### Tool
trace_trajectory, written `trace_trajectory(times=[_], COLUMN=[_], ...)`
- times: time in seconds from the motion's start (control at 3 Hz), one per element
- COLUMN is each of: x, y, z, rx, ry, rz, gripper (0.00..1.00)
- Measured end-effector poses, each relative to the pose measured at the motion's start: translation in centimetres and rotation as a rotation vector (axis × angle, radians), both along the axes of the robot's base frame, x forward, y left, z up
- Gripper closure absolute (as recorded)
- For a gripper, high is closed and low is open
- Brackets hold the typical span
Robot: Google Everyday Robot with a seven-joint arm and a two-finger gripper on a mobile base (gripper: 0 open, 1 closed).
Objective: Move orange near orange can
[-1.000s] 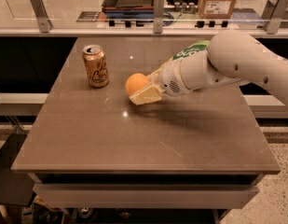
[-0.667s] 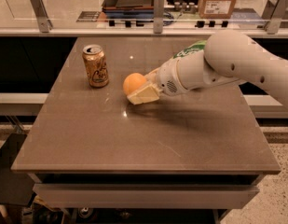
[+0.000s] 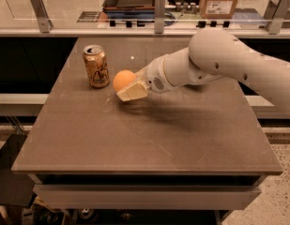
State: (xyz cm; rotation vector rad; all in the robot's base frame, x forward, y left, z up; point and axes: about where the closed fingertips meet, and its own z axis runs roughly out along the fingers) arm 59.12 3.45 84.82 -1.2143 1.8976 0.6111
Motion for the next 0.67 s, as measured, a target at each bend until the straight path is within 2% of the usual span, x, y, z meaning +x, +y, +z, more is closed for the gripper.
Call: trace_trajectory(times=[0.67], x=[0.5], y=[3.0], z=[0.2], rx=[0.004], ry=[0.021], rz=[0.008], gripper=[1.0])
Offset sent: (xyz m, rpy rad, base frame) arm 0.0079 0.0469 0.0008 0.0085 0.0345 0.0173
